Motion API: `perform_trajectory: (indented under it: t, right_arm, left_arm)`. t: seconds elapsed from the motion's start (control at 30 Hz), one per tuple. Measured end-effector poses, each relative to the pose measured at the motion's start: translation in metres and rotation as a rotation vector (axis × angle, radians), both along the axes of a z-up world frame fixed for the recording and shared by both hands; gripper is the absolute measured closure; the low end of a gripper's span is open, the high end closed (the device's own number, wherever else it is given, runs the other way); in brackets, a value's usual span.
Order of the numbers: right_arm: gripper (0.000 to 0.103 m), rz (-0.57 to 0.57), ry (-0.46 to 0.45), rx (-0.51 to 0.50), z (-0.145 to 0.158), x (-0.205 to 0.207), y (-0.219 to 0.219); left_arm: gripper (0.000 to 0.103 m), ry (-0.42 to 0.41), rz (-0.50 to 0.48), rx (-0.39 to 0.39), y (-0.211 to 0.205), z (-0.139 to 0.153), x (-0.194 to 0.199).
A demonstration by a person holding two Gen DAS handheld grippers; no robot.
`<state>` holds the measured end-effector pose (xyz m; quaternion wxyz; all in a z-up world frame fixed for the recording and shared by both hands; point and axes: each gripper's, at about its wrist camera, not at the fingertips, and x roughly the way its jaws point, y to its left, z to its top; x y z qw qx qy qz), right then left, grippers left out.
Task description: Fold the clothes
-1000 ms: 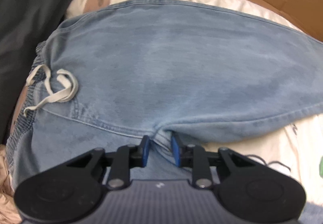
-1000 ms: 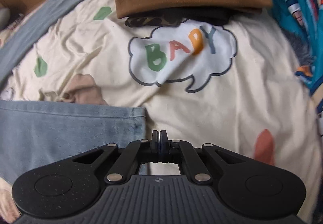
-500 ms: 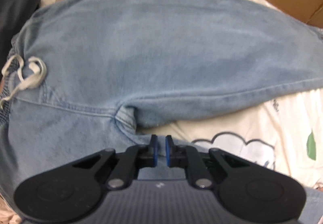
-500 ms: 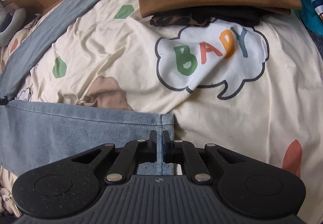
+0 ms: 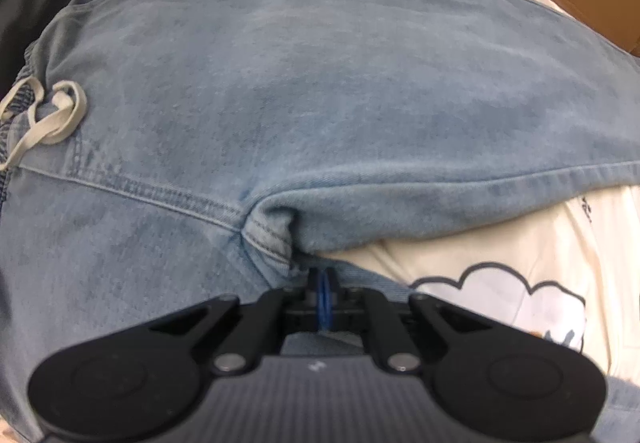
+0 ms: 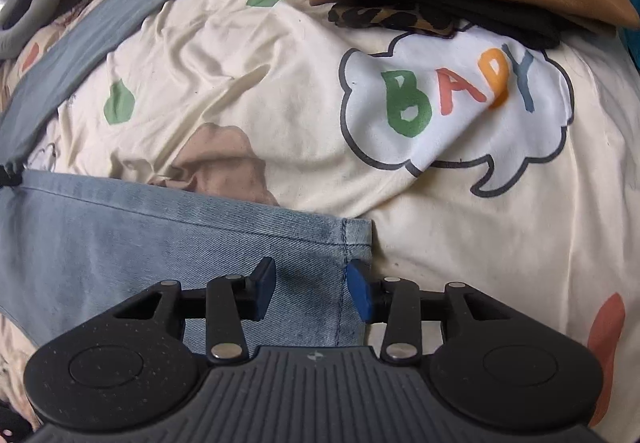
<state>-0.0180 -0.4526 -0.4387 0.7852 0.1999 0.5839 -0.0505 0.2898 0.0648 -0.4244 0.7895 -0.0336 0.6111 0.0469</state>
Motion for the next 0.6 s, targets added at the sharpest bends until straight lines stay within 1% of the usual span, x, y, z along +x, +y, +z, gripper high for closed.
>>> perform_trajectory:
  t: [0.1,0.2,0.3,0.33,0.47,0.53,0.6]
  right_arm:
    - [0.058,0.012,0.006,-0.021,-0.006,0.005,0.000]
    - [0.060,0.007,0.013,-0.049,-0.005,0.007,0.001]
    - [0.060,0.026,0.038,-0.158,-0.003,0.008,0.004]
    - [0.060,0.026,0.042,-0.171,-0.003,0.007,0.003]
    - [0.060,0.002,0.039,-0.139,-0.005,0.006,-0.005]
    - [0.060,0.003,0.042,-0.143,-0.007,0.006,-0.004]
    - [0.060,-0.006,0.034,-0.148,-0.005,0.004,-0.002]
  left_arm:
    - [0.100,-0.019,0.012,-0.010,0.001,0.003,-0.001]
    - [0.099,-0.039,0.004,-0.012,0.001,0.007,-0.003]
    - [0.098,-0.068,0.002,-0.022,0.003,0.017,-0.008]
    - [0.097,-0.083,0.004,-0.031,0.003,0.021,-0.011]
    - [0.096,-0.118,-0.018,-0.046,0.004,0.032,-0.027]
    - [0.096,-0.118,-0.033,-0.041,0.011,0.032,-0.032]
    - [0.096,-0.115,-0.025,-0.039,0.013,0.027,-0.037]
